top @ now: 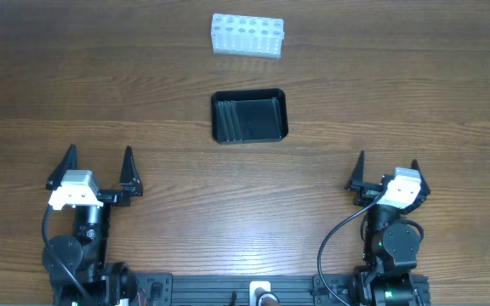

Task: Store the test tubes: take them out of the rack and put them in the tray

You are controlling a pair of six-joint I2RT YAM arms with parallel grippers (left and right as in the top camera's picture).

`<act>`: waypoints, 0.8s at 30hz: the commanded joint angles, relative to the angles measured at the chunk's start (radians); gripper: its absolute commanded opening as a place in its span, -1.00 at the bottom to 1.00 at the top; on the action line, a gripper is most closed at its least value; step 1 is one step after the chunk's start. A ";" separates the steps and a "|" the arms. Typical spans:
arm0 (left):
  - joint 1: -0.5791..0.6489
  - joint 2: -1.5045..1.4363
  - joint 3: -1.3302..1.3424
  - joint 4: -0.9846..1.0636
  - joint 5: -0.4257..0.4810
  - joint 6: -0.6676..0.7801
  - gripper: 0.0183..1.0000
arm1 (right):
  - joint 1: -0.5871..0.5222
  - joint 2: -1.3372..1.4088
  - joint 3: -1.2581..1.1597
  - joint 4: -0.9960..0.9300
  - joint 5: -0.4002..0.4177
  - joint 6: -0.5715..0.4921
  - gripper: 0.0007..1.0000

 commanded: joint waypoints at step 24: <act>0.005 -0.007 -0.007 0.005 0.011 0.014 1.00 | 0.007 0.003 -0.006 -0.011 -0.061 0.019 0.98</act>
